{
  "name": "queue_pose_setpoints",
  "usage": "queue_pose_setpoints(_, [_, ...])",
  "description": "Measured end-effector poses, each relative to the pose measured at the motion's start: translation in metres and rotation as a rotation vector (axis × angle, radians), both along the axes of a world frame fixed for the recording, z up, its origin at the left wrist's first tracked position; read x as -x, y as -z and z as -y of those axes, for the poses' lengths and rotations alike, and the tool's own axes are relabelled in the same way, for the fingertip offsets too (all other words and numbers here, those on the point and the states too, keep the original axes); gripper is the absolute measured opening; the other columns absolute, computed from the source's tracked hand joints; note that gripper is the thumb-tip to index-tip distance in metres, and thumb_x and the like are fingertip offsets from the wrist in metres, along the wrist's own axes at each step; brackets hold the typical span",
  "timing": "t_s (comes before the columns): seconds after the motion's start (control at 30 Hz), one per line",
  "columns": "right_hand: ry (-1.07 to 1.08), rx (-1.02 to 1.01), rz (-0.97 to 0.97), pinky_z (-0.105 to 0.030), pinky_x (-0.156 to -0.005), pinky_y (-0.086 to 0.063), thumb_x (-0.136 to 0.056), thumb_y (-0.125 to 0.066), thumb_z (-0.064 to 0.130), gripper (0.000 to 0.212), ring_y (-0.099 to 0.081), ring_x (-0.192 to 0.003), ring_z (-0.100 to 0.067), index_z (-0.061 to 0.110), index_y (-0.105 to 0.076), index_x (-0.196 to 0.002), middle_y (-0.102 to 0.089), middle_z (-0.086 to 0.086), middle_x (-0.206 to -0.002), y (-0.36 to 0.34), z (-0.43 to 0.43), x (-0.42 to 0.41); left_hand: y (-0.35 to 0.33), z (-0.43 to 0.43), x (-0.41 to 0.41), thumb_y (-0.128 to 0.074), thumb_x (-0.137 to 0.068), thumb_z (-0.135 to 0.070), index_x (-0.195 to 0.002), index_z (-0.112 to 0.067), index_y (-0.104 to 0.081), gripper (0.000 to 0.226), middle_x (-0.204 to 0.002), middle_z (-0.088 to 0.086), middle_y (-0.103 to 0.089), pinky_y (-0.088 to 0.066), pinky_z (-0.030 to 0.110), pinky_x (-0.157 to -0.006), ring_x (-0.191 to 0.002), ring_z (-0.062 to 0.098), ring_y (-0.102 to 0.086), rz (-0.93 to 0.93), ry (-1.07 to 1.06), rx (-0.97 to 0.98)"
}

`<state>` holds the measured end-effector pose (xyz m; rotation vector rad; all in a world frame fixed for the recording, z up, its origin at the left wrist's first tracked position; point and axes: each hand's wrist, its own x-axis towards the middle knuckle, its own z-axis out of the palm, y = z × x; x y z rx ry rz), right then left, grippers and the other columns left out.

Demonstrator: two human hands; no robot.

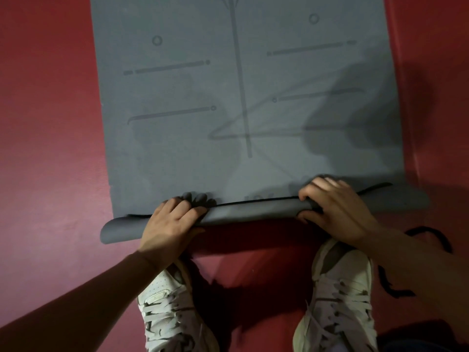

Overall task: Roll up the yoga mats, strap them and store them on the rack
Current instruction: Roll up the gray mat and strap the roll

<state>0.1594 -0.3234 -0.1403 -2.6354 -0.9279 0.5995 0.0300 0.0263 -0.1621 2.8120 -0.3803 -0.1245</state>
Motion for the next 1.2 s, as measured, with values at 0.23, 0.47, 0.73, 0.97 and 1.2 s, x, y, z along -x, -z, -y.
queue_pose_setpoints(0.23, [-0.051,-0.023,0.065,-0.04,-0.074,-0.041,-0.072,-0.078,0.038,0.035,-0.052,-0.089,-0.025,0.021,-0.063,-0.098,-0.059,-0.001,-0.094,-0.001,0.001,-0.002,0.0,-0.002,-0.003,-0.051,-0.091,-0.048,-0.114,-0.016,-0.071,0.044,-0.086,0.001,-0.058,-0.038,0.043,-0.092,-0.088,0.026,-0.049,0.0,-0.014,-0.055])
queue_pose_setpoints(0.47, [-0.189,0.008,0.223,-0.039,-0.072,-0.043,-0.078,-0.066,0.041,0.035,-0.054,-0.089,-0.029,0.015,-0.067,-0.102,-0.06,-0.004,-0.098,-0.011,-0.011,0.01,-0.005,-0.003,-0.01,-0.05,-0.087,-0.052,-0.112,-0.019,-0.073,0.047,-0.099,0.0,-0.062,-0.034,0.04,-0.091,-0.096,0.026,-0.047,-0.077,-0.032,-0.028])
queue_pose_setpoints(0.73, [-0.024,0.058,0.157,-0.038,-0.06,-0.055,-0.071,-0.08,0.035,0.031,-0.06,-0.089,-0.025,0.019,-0.066,-0.094,-0.063,0.001,-0.092,-0.012,-0.022,0.013,-0.007,-0.01,-0.022,-0.046,-0.089,-0.056,-0.114,-0.019,-0.071,0.051,-0.092,-0.001,-0.059,-0.03,0.034,-0.079,-0.091,0.019,-0.046,-0.091,0.032,-0.027])
queue_pose_setpoints(0.97, [0.044,-0.015,0.161,-0.033,-0.073,-0.052,-0.076,-0.072,0.04,0.032,-0.063,-0.091,-0.021,0.024,-0.068,-0.103,-0.067,0.006,-0.097,-0.012,-0.02,0.006,-0.007,-0.008,-0.024,-0.051,-0.087,-0.053,-0.106,-0.019,-0.067,0.042,-0.087,0.0,-0.063,-0.037,0.035,-0.078,-0.088,0.024,-0.053,-0.052,-0.067,0.01])
queue_pose_setpoints(1.2, [0.065,-0.173,-0.082,-0.033,-0.082,-0.042,-0.078,-0.065,0.041,0.031,-0.059,-0.091,-0.022,0.02,-0.072,-0.099,-0.068,0.002,-0.094,0.001,-0.016,-0.02,-0.009,0.001,-0.021,-0.051,-0.089,-0.046,-0.109,-0.019,-0.074,0.041,-0.104,0.009,-0.063,-0.04,0.048,-0.093,-0.094,0.033,-0.053,-0.023,-0.216,-0.083])
